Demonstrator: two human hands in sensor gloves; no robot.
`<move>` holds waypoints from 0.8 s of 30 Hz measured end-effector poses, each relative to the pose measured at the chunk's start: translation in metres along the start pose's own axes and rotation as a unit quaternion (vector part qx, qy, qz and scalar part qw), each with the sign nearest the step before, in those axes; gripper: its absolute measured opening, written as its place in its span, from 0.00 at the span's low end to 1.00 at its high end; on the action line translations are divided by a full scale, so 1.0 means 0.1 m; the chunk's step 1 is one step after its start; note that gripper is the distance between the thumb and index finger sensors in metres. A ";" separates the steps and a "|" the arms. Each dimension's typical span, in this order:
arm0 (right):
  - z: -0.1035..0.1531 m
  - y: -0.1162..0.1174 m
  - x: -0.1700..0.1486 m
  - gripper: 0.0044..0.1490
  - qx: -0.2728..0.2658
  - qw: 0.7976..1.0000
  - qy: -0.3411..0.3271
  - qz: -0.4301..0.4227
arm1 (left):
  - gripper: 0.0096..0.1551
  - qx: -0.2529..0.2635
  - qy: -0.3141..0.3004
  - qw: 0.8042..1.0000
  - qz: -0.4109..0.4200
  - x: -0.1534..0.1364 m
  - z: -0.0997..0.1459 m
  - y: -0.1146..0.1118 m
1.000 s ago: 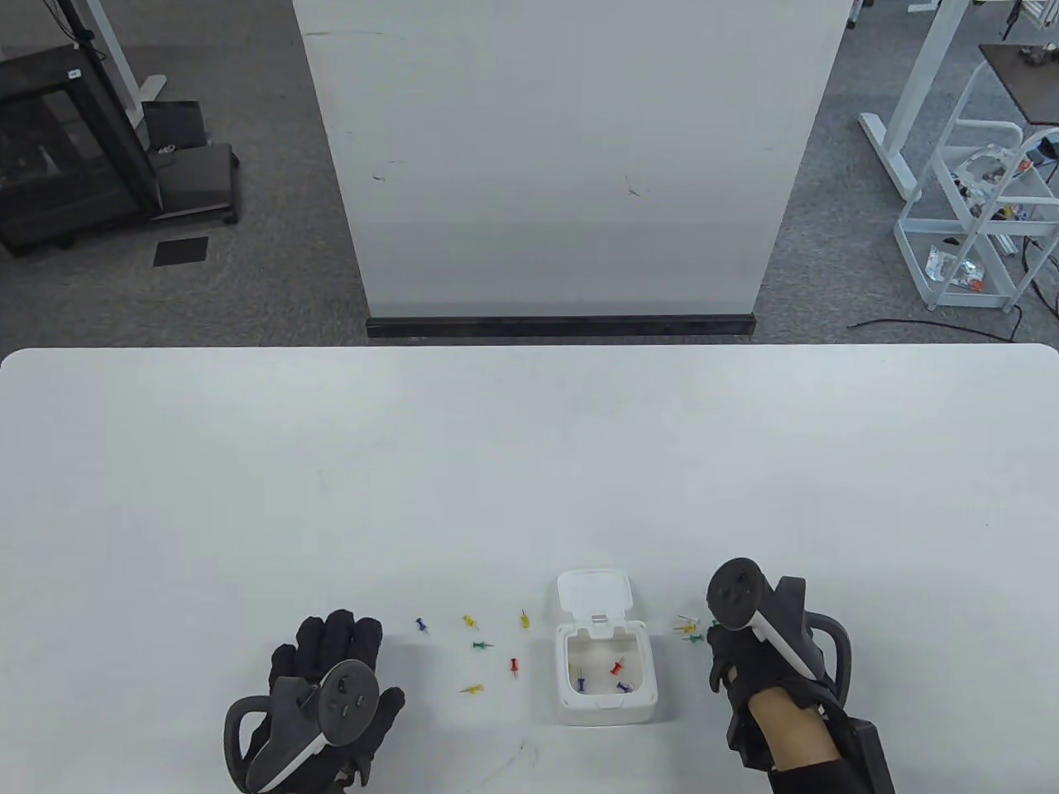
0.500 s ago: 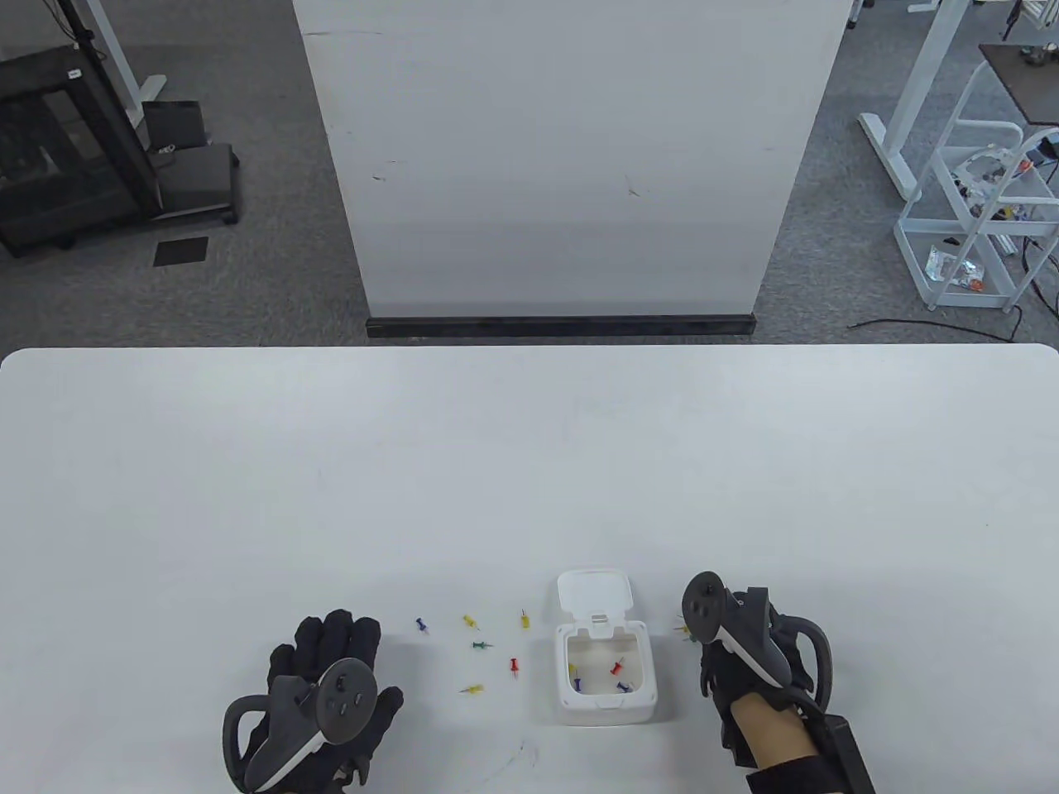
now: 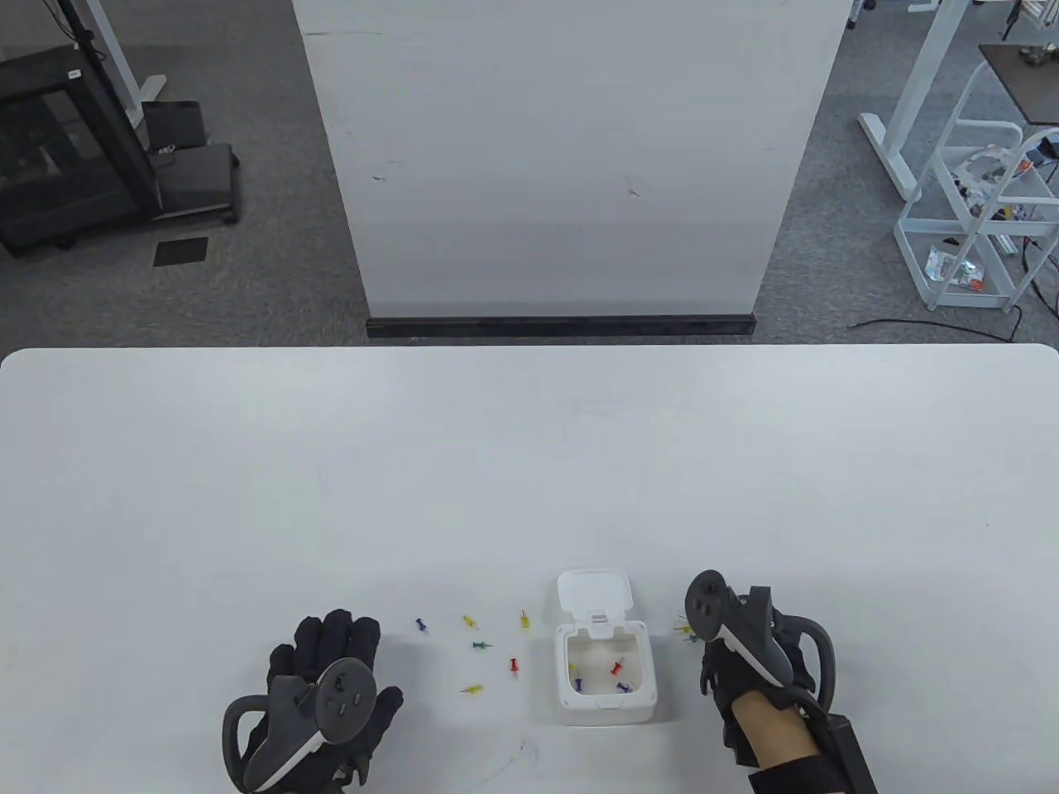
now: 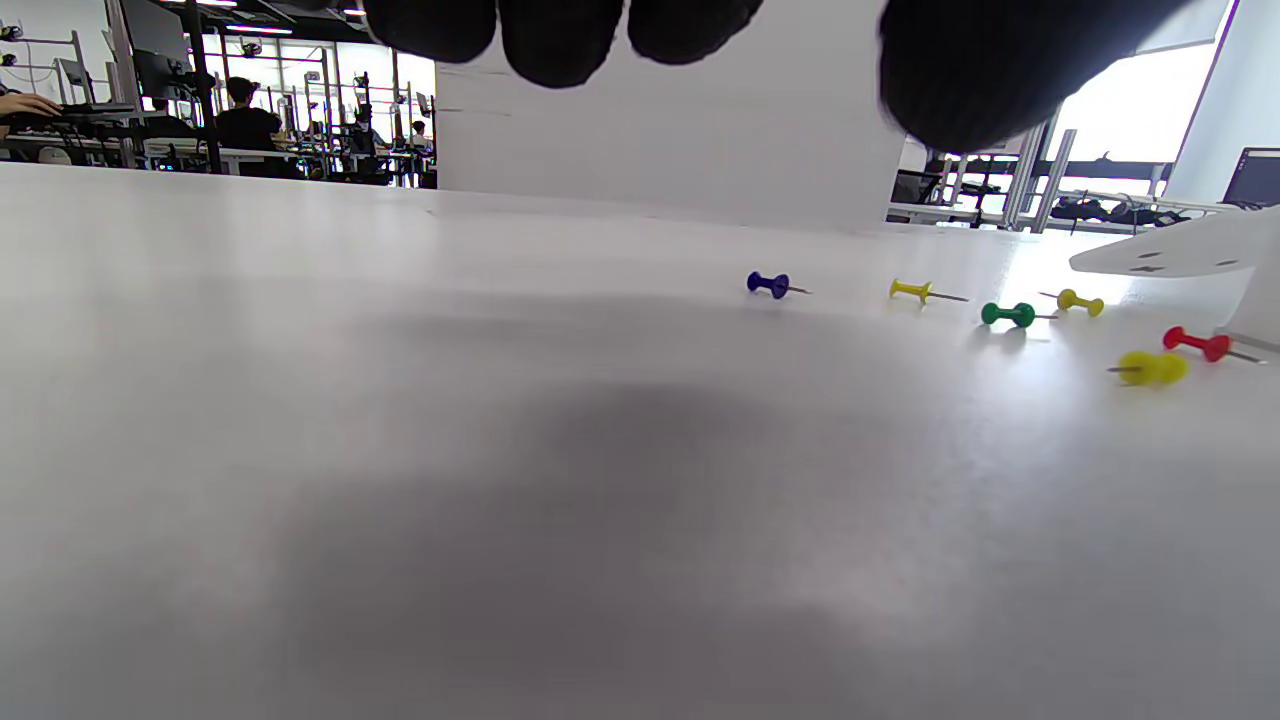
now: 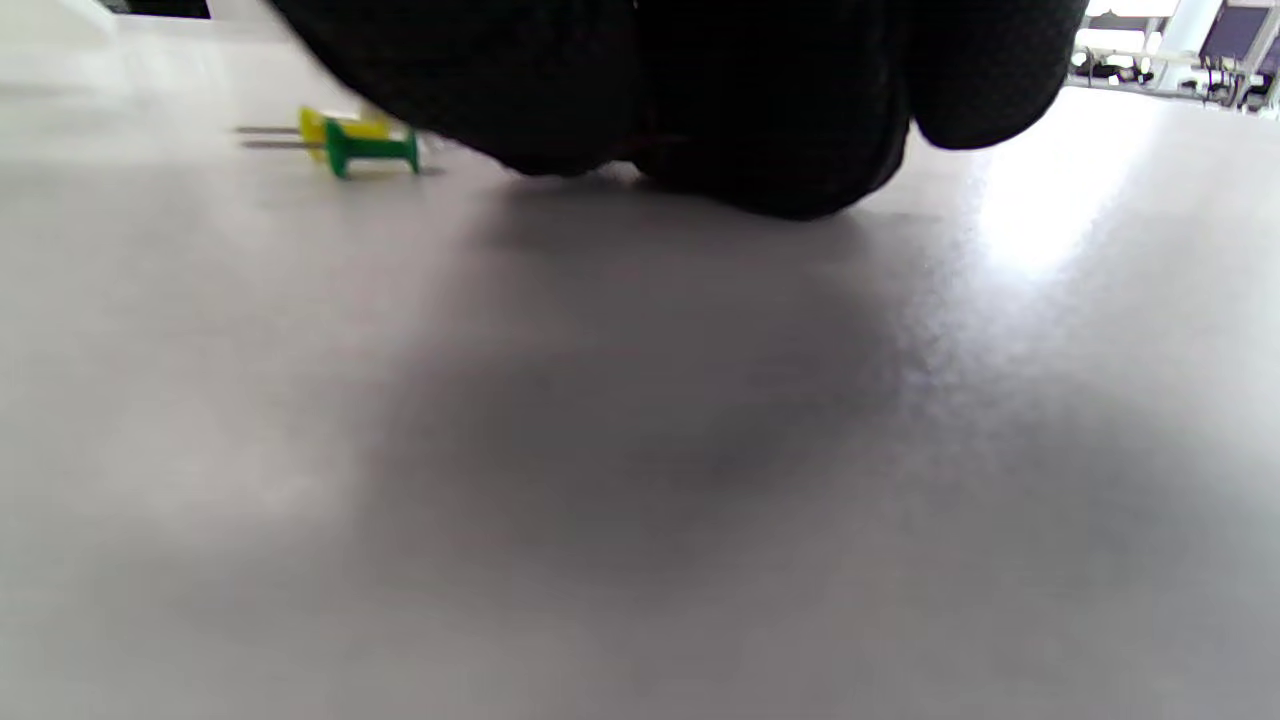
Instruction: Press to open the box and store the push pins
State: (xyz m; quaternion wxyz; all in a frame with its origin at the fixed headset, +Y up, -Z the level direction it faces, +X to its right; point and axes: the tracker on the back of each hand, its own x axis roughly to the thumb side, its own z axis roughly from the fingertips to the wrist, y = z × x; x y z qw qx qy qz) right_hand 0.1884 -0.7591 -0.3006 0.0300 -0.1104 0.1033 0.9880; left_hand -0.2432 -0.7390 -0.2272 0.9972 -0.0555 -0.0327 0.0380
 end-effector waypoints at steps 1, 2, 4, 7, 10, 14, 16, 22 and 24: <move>0.02 -0.04 -0.01 0.27 0.006 1.000 -0.001 -0.026 | 0.49 0.000 0.000 1.000 0.000 0.00 0.00 0.00; 0.04 -0.08 -0.02 0.28 0.006 0.999 -0.004 -0.049 | 0.49 -0.001 0.000 1.000 0.000 0.00 0.00 0.00; 0.11 -0.20 0.01 0.28 0.004 0.996 -0.023 -0.086 | 0.49 0.000 0.000 1.000 0.000 0.00 0.00 0.00; 0.24 -0.34 0.11 0.28 -0.001 0.990 -0.057 -0.129 | 0.49 0.000 -0.001 1.000 0.000 0.00 0.00 0.00; 0.38 -0.42 0.27 0.28 0.012 0.985 -0.097 -0.141 | 0.49 -0.002 -0.001 1.000 -0.002 0.01 0.00 0.00; 0.52 -0.44 0.48 0.28 0.021 0.981 -0.139 -0.137 | 0.49 0.001 -0.002 1.000 -0.002 0.01 0.00 -0.01; 0.57 -0.42 0.57 0.28 0.026 0.979 -0.154 -0.129 | 0.49 0.002 -0.002 1.000 -0.003 0.01 0.01 -0.01; 0.64 -0.37 0.73 0.28 0.036 0.977 -0.177 -0.113 | 0.49 0.002 -0.003 1.000 -0.001 0.01 0.01 -0.01; 0.63 -0.37 0.74 0.29 0.048 0.973 -0.190 -0.126 | 0.49 0.002 -0.003 1.000 -0.001 0.01 0.01 -0.01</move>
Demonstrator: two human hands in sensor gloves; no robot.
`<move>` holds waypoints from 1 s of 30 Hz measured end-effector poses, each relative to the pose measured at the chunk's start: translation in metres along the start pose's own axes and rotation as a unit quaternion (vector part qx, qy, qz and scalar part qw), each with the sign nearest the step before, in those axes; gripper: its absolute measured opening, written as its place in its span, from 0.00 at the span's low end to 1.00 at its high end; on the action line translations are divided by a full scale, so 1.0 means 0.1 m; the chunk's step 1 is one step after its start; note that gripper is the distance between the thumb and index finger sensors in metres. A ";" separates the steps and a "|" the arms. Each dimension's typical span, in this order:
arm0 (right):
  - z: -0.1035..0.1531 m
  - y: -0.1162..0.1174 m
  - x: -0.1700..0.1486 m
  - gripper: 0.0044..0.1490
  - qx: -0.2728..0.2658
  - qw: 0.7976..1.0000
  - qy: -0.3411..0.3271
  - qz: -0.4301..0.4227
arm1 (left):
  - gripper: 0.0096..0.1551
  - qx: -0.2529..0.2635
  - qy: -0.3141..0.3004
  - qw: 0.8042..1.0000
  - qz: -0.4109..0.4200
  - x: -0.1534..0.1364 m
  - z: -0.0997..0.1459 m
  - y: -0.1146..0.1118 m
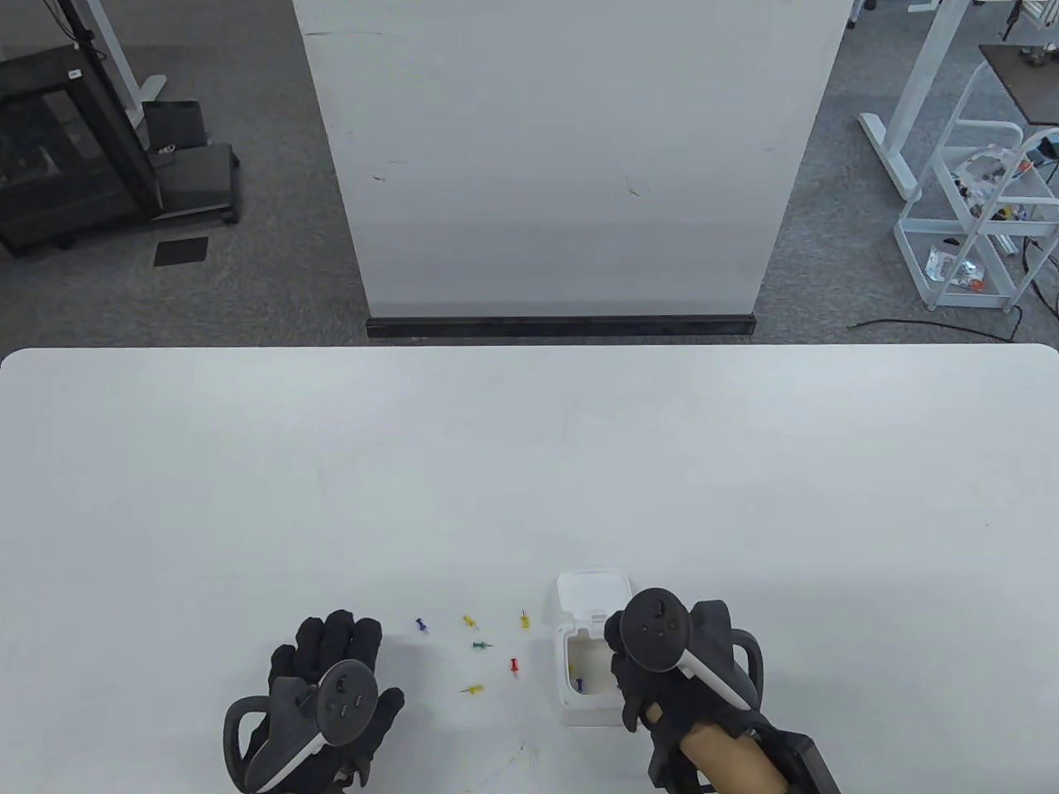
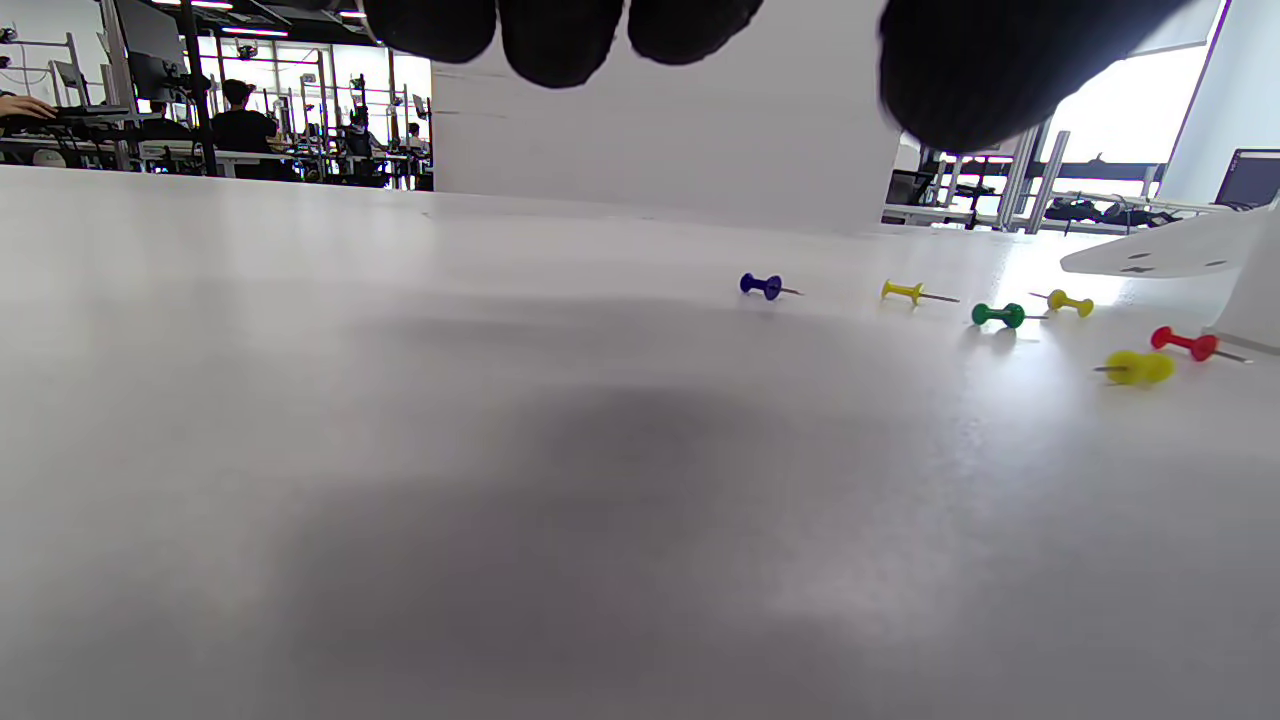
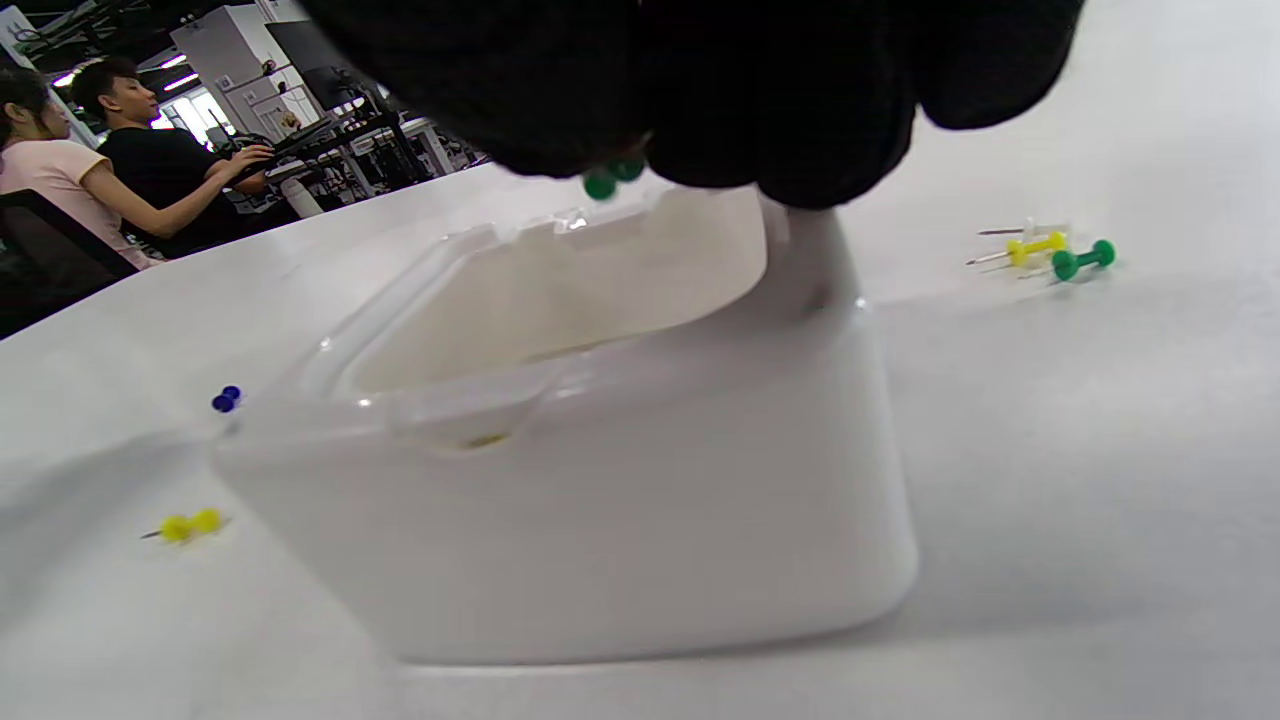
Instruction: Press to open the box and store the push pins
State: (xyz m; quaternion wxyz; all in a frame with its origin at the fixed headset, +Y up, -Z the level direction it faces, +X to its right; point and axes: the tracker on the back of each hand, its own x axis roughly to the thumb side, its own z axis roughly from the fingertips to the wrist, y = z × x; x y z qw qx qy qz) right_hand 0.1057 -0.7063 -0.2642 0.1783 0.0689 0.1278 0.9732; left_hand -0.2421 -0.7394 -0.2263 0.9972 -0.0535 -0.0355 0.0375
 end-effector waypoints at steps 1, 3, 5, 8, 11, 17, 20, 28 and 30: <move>-0.01 -0.01 -0.01 0.29 0.007 1.000 -0.006 -0.009 | 0.49 0.000 0.000 1.000 0.000 0.00 0.00 0.00; -0.01 -0.02 -0.03 0.28 0.010 1.000 -0.006 -0.019 | 0.49 0.000 0.000 1.000 0.000 0.00 0.00 0.00; -0.02 -0.06 -0.08 0.28 0.007 0.999 -0.008 -0.035 | 0.49 0.000 0.000 1.000 0.001 0.00 0.00 0.00; -0.03 -0.09 -0.16 0.27 0.005 0.998 -0.006 -0.063 | 0.49 -0.002 0.000 1.000 0.000 0.00 0.00 0.00; -0.03 -0.07 -0.16 0.27 0.011 0.998 -0.013 -0.062 | 0.49 -0.002 0.000 1.000 0.000 0.00 0.00 0.00; -0.02 -0.02 -0.11 0.27 -0.002 0.999 -0.020 -0.037 | 0.48 -0.001 0.000 1.000 0.000 0.00 0.00 0.00; -0.01 -0.04 -0.09 0.28 -0.006 0.999 -0.027 -0.038 | 0.48 -0.002 0.000 1.000 0.001 0.00 0.00 0.00; -0.01 -0.12 -0.21 0.27 -0.057 0.998 -0.001 -0.024 | 0.48 0.000 -0.001 1.000 0.003 -0.01 0.00 0.00; -0.06 -0.17 -0.33 0.28 -0.071 0.997 0.030 -0.018 | 0.48 -0.001 -0.001 1.000 0.003 -0.01 0.00 0.00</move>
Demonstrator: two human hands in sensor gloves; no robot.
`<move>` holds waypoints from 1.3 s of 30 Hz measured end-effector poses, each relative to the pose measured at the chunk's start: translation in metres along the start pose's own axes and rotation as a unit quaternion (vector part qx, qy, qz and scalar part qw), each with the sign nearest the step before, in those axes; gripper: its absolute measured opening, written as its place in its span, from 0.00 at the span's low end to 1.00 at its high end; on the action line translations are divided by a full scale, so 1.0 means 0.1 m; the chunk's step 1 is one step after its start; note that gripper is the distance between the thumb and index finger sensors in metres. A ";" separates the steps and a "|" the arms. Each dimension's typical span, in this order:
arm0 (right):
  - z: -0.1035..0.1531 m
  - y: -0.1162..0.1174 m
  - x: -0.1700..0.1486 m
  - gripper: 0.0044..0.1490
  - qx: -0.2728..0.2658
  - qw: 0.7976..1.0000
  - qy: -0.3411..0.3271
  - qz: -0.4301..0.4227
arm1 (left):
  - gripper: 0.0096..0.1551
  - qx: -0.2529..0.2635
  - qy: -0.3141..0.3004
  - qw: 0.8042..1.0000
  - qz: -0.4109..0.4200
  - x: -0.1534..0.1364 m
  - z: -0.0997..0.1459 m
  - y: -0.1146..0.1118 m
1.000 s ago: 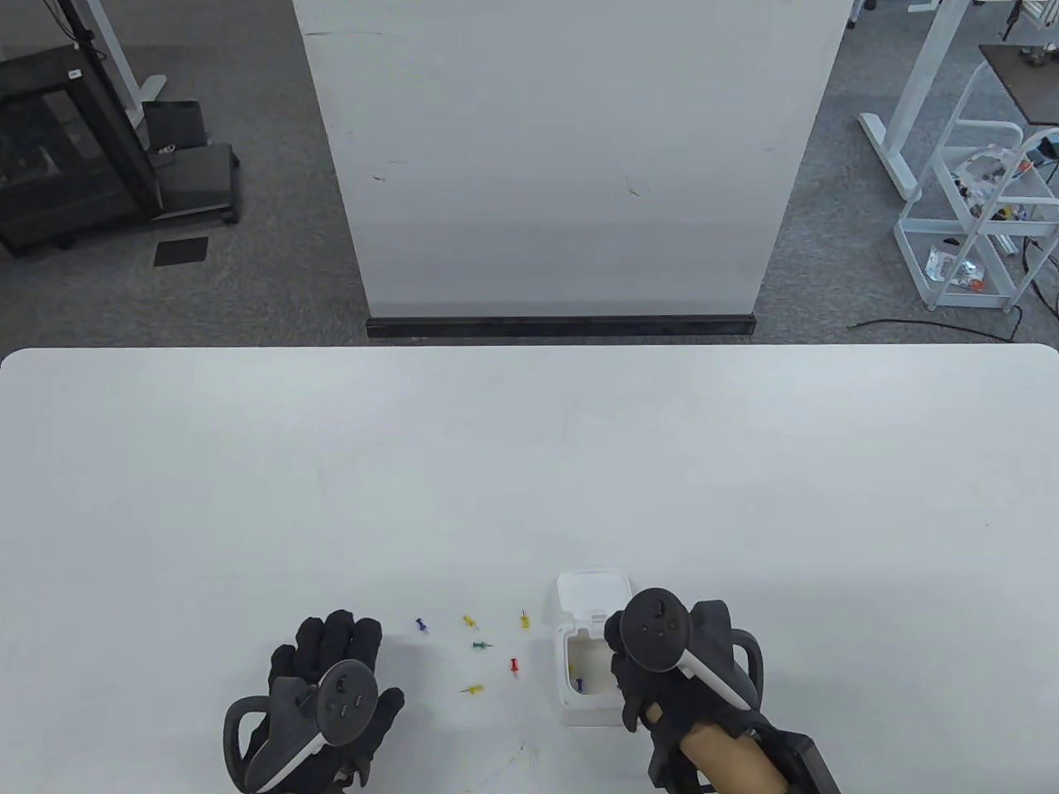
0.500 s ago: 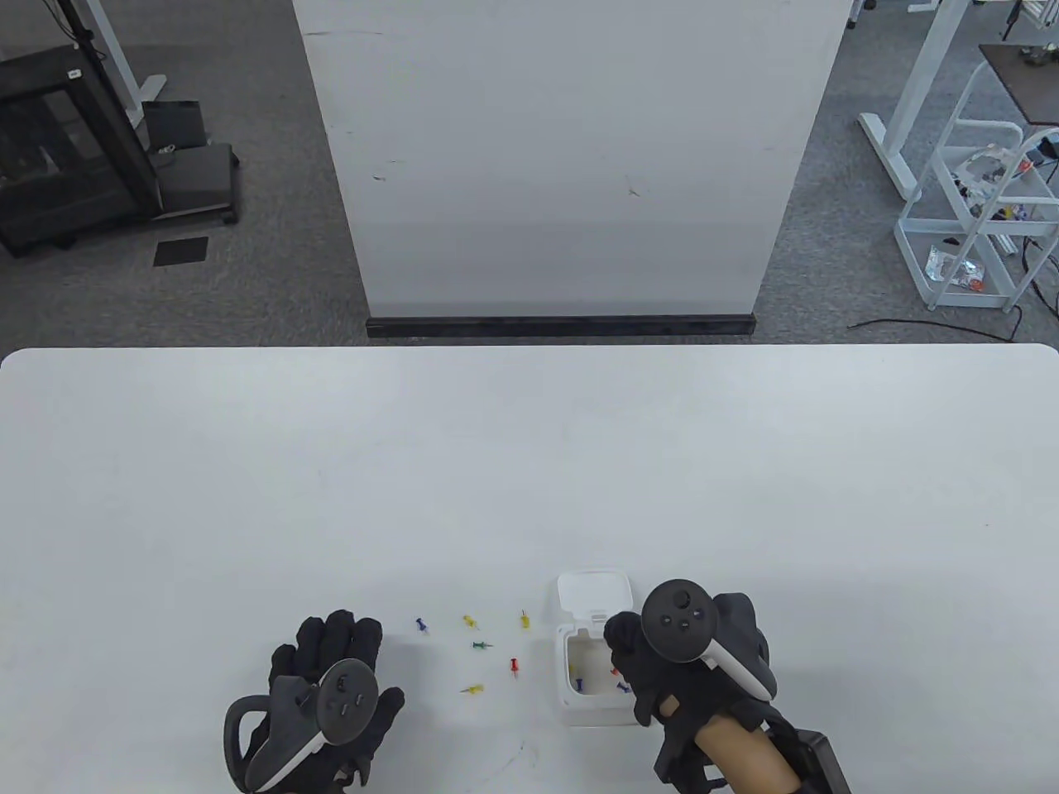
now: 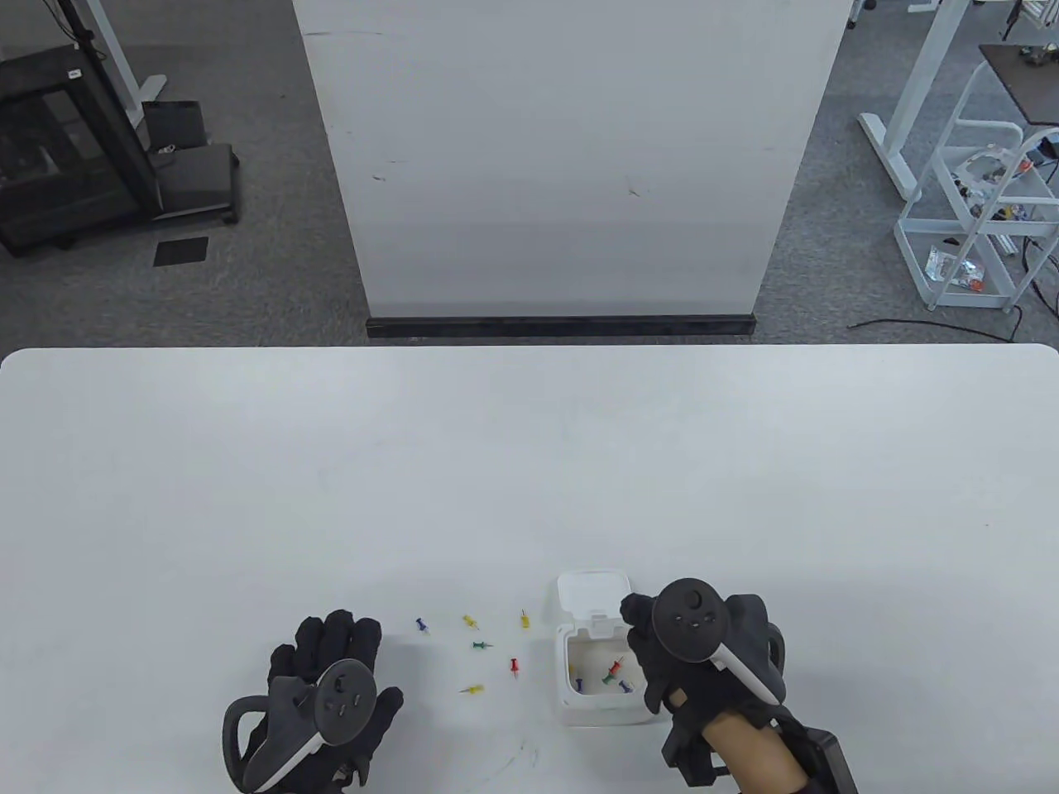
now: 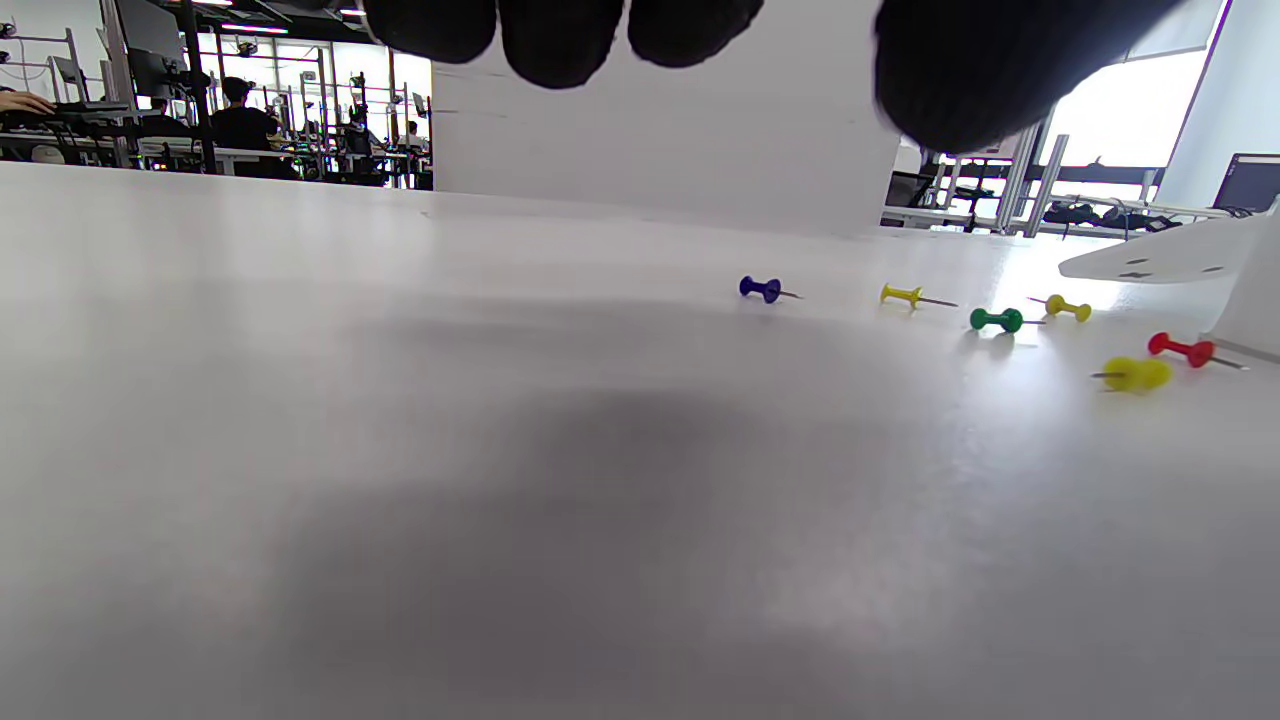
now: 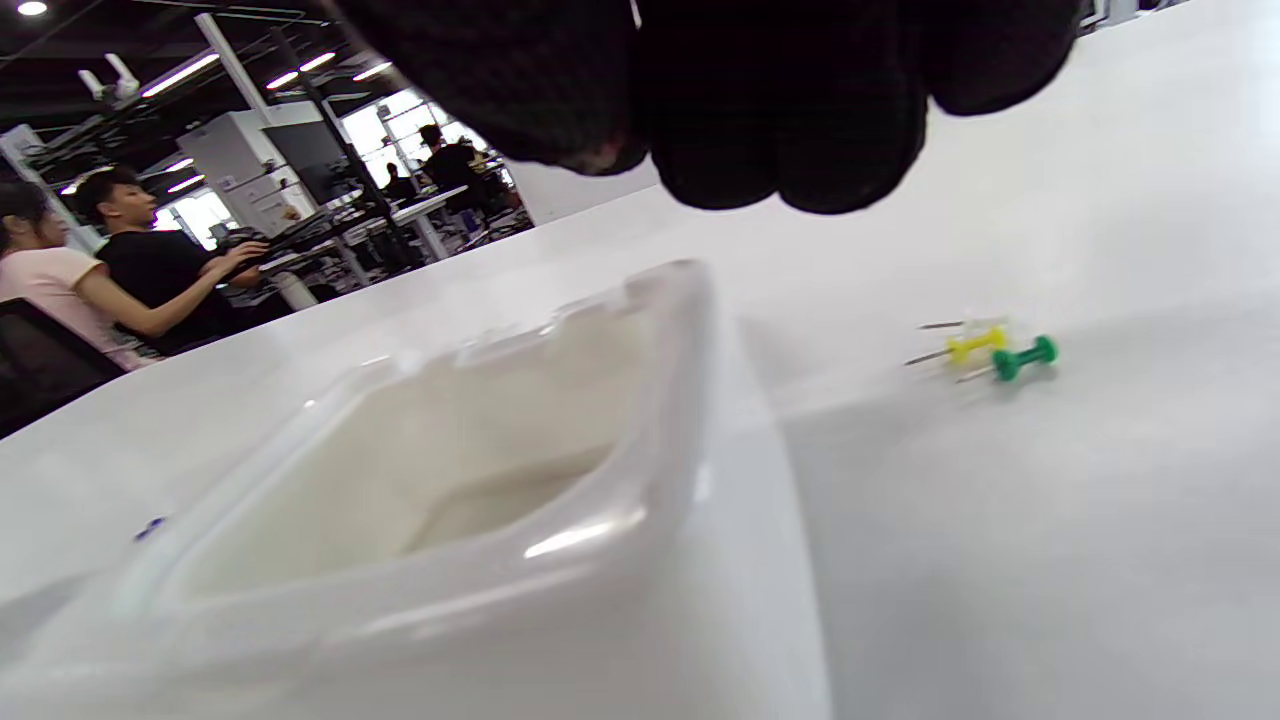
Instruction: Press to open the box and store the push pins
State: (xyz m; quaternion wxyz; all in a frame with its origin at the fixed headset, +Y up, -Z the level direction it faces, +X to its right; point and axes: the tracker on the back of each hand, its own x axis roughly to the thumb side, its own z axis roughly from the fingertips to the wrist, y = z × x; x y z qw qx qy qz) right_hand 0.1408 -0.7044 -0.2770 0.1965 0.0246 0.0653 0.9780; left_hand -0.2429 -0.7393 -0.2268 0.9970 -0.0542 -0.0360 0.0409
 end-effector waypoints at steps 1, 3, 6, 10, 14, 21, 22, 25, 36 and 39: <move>-0.02 -0.01 -0.05 0.28 -0.003 1.000 0.011 0.004 | 0.48 0.000 0.000 1.000 0.000 0.00 0.00 0.00; -0.09 -0.03 -0.19 0.28 -0.011 0.999 0.044 0.019 | 0.48 0.000 0.000 1.000 0.000 0.00 0.00 0.00; -0.19 0.01 -0.36 0.27 0.006 0.996 0.081 0.045 | 0.48 -0.001 0.000 1.000 0.000 0.00 0.00 0.00; -0.27 0.12 -0.52 0.27 0.029 0.990 0.103 0.088 | 0.48 -0.002 0.000 1.000 0.001 0.00 0.00 0.00; -0.26 0.23 -0.58 0.29 0.049 0.986 0.108 0.119 | 0.48 -0.001 -0.001 1.000 0.001 0.00 0.00 0.00; -0.22 0.35 -0.56 0.31 0.045 0.987 0.096 0.121 | 0.48 -0.005 -0.001 1.000 -0.002 0.01 -0.01 0.00; -0.21 0.37 -0.56 0.31 0.041 0.988 0.096 0.113 | 0.48 -0.004 -0.001 1.000 -0.001 0.00 -0.01 0.00; -0.20 0.40 -0.54 0.30 0.032 0.987 0.094 0.129 | 0.48 -0.003 -0.001 1.000 0.000 0.00 -0.01 0.00; -0.14 0.51 -0.51 0.29 0.014 0.979 0.059 0.196 | 0.48 -0.003 -0.002 1.000 0.001 0.00 -0.01 0.00; -0.15 0.52 -0.51 0.29 0.015 0.978 0.064 0.198 | 0.48 -0.003 -0.002 1.000 0.001 0.00 -0.01 0.00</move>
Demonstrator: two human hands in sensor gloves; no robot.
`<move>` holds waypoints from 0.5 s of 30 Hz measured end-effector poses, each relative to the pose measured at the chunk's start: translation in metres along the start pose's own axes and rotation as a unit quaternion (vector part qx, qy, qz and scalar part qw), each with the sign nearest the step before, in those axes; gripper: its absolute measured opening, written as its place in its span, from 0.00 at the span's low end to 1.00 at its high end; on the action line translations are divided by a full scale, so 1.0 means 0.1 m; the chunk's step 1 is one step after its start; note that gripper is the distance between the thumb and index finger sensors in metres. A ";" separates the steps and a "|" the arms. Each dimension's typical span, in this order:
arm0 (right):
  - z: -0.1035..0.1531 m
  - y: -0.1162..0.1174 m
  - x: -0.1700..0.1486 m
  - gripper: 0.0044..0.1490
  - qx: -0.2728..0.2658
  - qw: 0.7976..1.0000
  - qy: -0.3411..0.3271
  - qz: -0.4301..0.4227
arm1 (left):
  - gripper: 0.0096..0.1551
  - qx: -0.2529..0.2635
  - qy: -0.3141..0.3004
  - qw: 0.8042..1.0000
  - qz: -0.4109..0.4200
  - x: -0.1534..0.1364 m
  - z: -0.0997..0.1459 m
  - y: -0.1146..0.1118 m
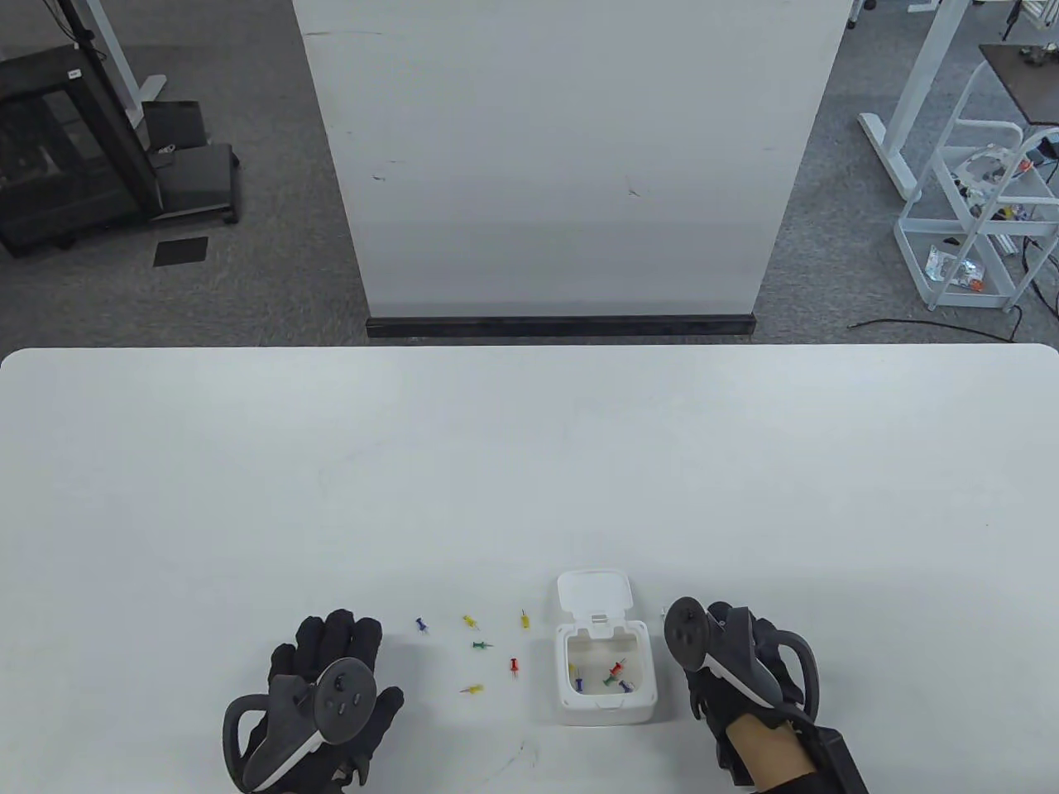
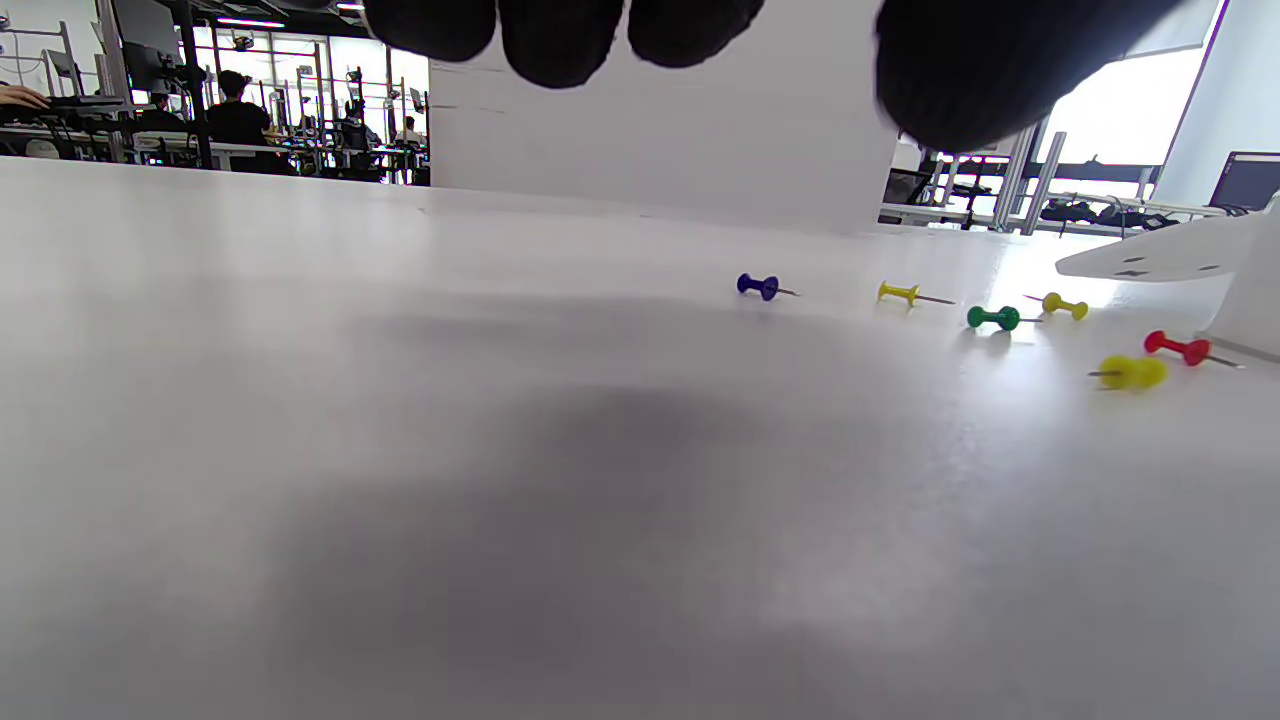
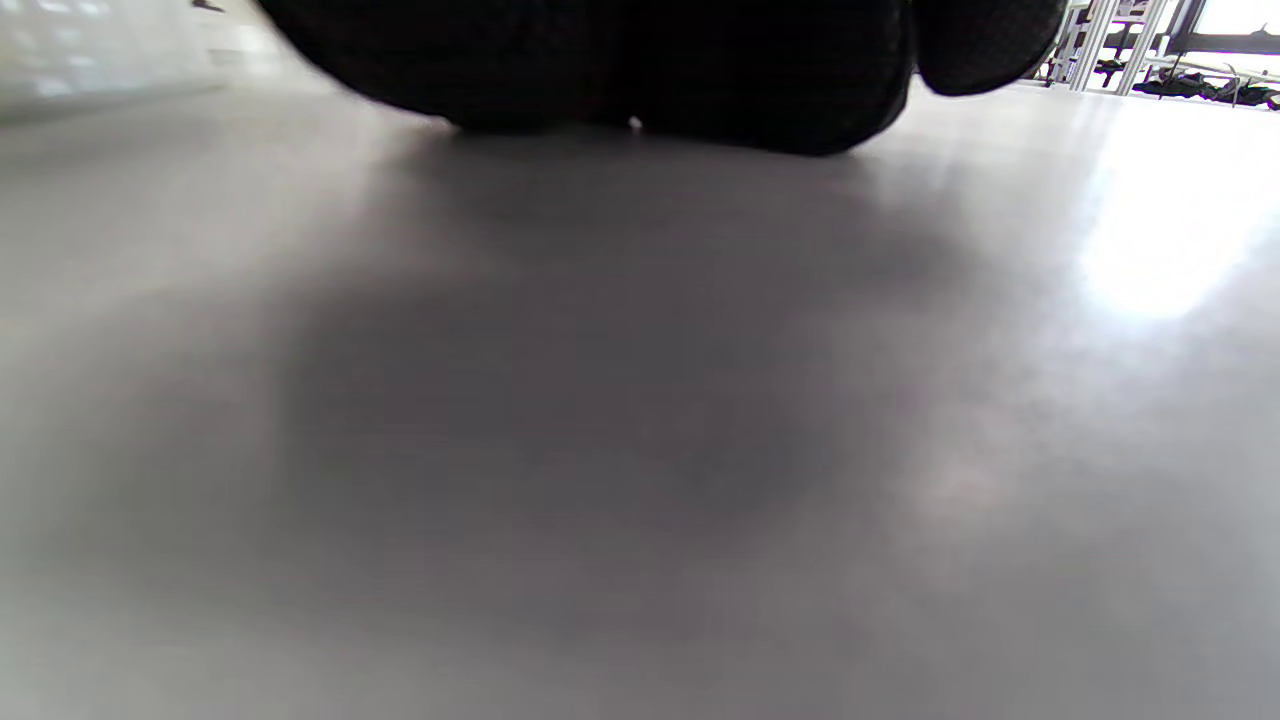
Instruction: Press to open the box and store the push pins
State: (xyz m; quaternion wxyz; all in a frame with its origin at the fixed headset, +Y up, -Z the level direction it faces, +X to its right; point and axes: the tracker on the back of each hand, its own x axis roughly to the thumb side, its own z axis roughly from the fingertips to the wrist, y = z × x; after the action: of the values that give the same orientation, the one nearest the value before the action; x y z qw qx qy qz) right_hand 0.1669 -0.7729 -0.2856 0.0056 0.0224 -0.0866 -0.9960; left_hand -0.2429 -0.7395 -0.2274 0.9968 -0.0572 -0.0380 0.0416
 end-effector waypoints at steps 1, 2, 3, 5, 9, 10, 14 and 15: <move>0.00 0.00 0.00 0.29 -0.002 1.000 0.001 -0.003 | 0.48 0.000 0.000 1.000 0.000 0.00 0.00 0.00; 0.01 0.00 -0.01 0.29 -0.003 1.000 0.001 -0.004 | 0.48 0.000 -0.001 1.000 0.001 0.00 0.00 0.00; 0.01 -0.01 -0.01 0.29 -0.006 1.000 0.003 0.000 | 0.48 0.001 -0.001 1.000 0.001 0.00 0.00 0.00; 0.04 -0.02 0.01 0.30 -0.005 1.000 0.003 0.006 | 0.48 0.001 -0.001 1.000 0.001 0.00 0.00 0.00; 0.07 -0.03 0.07 0.29 -0.028 0.999 0.001 0.025 | 0.48 0.000 -0.001 1.000 0.001 0.00 0.00 0.00; 0.08 -0.03 0.08 0.28 -0.031 0.999 0.004 0.031 | 0.48 0.000 -0.001 1.000 0.001 0.00 0.01 0.00; 0.05 -0.01 0.10 0.28 -0.011 0.998 0.007 0.059 | 0.48 0.000 -0.001 1.000 0.001 0.00 0.01 0.00; 0.04 -0.01 0.09 0.29 -0.005 0.998 0.009 0.057 | 0.48 0.000 -0.001 1.000 0.001 0.00 0.01 0.00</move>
State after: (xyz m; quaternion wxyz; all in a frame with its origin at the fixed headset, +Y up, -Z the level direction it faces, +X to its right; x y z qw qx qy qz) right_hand 0.1573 -0.7717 -0.2818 0.0636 0.0260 -0.0830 -0.9942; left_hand -0.2425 -0.7397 -0.2268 0.9967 -0.0575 -0.0389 0.0425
